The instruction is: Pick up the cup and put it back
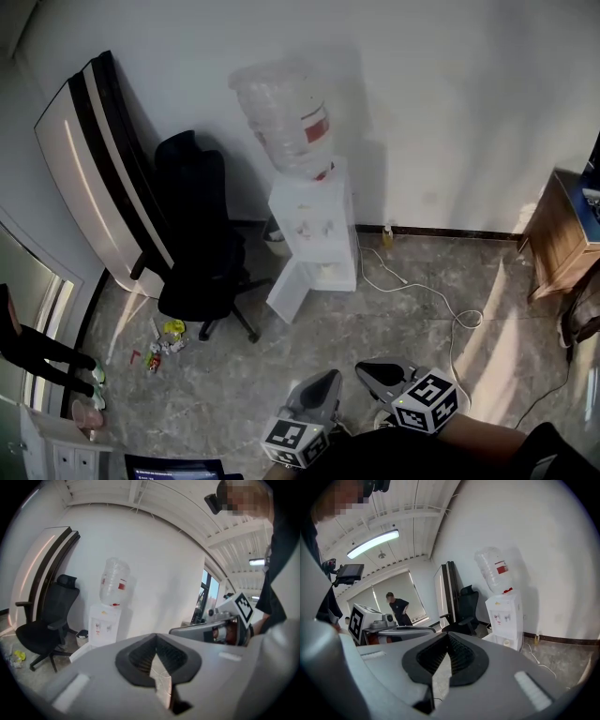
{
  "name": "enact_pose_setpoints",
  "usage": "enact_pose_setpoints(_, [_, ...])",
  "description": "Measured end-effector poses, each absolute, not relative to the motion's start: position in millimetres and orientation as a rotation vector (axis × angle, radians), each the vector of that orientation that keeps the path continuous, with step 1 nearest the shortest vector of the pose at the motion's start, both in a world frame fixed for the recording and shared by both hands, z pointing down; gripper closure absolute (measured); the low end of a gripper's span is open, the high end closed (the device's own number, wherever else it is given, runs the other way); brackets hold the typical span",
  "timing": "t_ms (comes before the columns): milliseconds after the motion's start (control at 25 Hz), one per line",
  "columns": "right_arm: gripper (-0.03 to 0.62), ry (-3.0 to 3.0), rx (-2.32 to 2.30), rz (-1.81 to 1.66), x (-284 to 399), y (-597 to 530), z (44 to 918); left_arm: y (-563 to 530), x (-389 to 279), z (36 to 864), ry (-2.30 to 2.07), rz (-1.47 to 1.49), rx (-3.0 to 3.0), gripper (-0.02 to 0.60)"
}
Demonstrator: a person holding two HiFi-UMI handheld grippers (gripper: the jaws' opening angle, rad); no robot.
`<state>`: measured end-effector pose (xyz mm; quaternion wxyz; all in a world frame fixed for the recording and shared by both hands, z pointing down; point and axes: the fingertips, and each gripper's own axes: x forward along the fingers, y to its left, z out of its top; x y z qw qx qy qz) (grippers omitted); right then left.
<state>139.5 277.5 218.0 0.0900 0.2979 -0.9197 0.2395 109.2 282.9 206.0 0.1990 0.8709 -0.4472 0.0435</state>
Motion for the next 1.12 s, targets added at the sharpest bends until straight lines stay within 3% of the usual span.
enact_pose_setpoints(1120, [0.588,-2.778,0.839,0.621,115,279,203,284,92,191,-1.272,0.125,2.493,0.578])
